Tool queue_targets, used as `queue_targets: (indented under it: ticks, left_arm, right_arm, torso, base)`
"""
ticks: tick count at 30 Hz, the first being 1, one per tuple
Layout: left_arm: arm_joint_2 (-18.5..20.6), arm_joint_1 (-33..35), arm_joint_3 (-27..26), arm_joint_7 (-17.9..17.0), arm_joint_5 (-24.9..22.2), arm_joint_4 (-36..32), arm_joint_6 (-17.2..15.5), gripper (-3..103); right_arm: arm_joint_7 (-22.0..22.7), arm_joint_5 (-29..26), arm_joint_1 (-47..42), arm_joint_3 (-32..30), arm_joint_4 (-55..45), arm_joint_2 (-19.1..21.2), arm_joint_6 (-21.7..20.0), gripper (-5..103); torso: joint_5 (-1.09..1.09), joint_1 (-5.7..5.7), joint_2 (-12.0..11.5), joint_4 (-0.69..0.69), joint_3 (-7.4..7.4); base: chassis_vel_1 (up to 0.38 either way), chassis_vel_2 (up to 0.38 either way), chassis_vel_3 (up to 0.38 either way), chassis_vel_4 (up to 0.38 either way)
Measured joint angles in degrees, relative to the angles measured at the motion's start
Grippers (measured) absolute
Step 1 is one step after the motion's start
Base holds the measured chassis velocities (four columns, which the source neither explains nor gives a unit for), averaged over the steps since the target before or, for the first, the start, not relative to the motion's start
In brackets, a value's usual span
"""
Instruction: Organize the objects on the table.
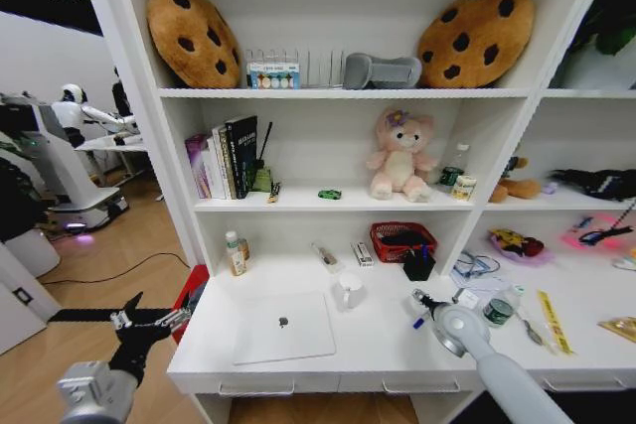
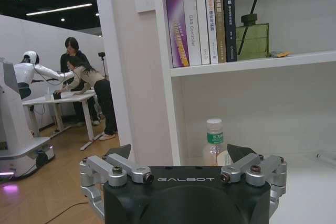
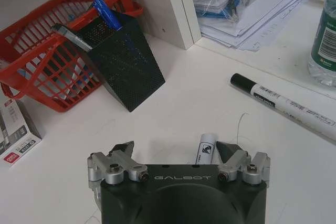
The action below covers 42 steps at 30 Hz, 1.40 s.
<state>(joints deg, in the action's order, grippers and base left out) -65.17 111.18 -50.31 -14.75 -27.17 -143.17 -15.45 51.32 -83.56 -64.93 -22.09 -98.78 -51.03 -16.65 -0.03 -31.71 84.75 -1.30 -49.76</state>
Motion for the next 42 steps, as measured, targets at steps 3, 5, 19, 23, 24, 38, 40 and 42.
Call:
queue_targets:
  ticks: [3, 5, 19, 23, 24, 38, 40, 42]
  left_arm:
    - [0.00, 0.00, 0.00, 0.00, 0.00, 0.00, 0.00, 100]
    - [0.00, 0.00, 0.00, 0.00, 0.00, 0.00, 0.00, 100]
    - [0.00, 0.00, 0.00, 0.00, 0.00, 0.00, 0.00, 100]
    - [0.00, 0.00, 0.00, 0.00, 0.00, 0.00, 0.00, 100]
    - [0.00, 0.00, 0.00, 0.00, 0.00, 0.00, 0.00, 100]
    - [0.00, 0.00, 0.00, 0.00, 0.00, 0.00, 0.01, 100]
    - [0.00, 0.00, 0.00, 0.00, 0.00, 0.00, 0.01, 100]
    - [0.00, 0.00, 0.00, 0.00, 0.00, 0.00, 0.01, 100]
  right_arm:
    - [0.03, 0.02, 0.15, 0.12, 0.37, 0.15, -0.04, 85]
    - [0.17, -0.06, 0.10, 0.13, 0.37, 0.23, -0.13, 79]
    - [1.50, -2.87, -1.93, 1.19, -0.72, 2.24, -0.69, 26]
    - [1.60, -3.53, -1.83, 1.61, -0.72, 2.71, -0.84, 13]
    - [1.60, -3.53, -1.83, 1.61, -0.72, 2.71, -0.84, 13]
    - [-23.36, 30.71, -1.84, -0.60, 1.36, 6.35, 3.35, 12]
    - [-26.81, 34.12, -0.14, -0.58, 3.19, 6.80, 5.30, 12]
    - [-31.03, 37.73, 1.85, -0.20, 5.70, 7.15, 8.13, 12]
  torso:
    - [-0.02, 0.00, 0.01, 0.00, 0.01]
    - [-0.01, 0.00, 0.01, -0.01, 0.01]
    - [-0.03, 0.02, 0.03, -0.02, 0.02]
    - [-0.01, 0.01, 0.02, -0.02, 0.01]
    - [-0.01, 0.01, 0.02, -0.02, 0.01]
    - [0.11, -0.02, -0.04, -0.01, -0.03]
    - [0.05, -0.02, -0.03, -0.01, -0.02]
    - [0.04, -0.01, -0.02, -0.01, -0.01]
  base:
    - [0.000, 0.000, 0.000, 0.000]
    - [0.000, 0.000, 0.000, 0.000]
    - [0.000, 0.000, 0.000, 0.000]
    - [0.000, 0.000, 0.000, 0.000]
    - [0.000, 0.000, 0.000, 0.000]
    - [0.000, 0.000, 0.000, 0.000]
    - [0.000, 0.000, 0.000, 0.000]
    - [0.000, 0.000, 0.000, 0.000]
